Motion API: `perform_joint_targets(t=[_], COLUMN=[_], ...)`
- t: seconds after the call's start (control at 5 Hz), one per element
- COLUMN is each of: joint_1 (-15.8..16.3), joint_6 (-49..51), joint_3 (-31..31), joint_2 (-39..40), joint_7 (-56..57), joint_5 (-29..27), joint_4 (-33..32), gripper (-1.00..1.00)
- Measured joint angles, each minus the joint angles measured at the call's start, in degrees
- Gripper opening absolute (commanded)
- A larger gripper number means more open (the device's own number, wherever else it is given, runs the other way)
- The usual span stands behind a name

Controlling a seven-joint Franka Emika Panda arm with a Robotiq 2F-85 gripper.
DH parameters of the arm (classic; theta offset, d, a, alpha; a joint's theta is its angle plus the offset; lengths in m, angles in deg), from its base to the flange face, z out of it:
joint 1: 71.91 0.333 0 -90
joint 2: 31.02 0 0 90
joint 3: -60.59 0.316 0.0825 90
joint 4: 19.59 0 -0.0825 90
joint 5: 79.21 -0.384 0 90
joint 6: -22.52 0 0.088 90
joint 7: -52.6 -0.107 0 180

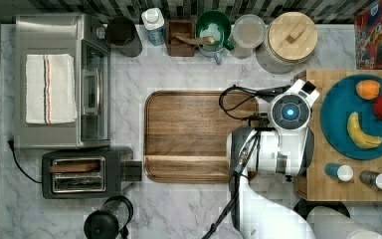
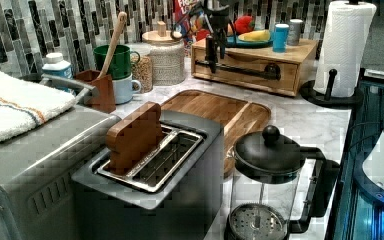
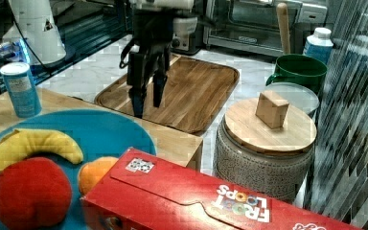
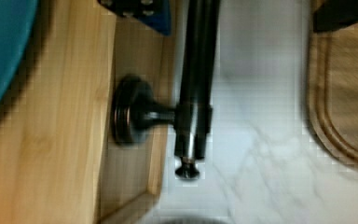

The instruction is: Open the drawer.

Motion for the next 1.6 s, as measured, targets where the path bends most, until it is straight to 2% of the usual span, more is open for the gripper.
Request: perform_joint_targets(t=[0.2,0.6,0.8,1.2,1.6], joint_1=[-0.8,-1.6,-3.2,-3.7,-5.4], joint_6=[1.0,4.6,7.4,4.2,5.4], joint_3=[-0.3,0.7,2.1,3.1,4.6], joint_2=[2.7,3.4,2.5,1.5,-0.2], joint_7=[0.0,0.1,0.1,0.1,0.1], joint_5=[0.3,-5.0,-5.1,-5.1,-5.6], joint_4=[0.0,0.1,0.2,-0.7,-1.2], gripper=[1.00,1.00,1.00,1.00,1.00])
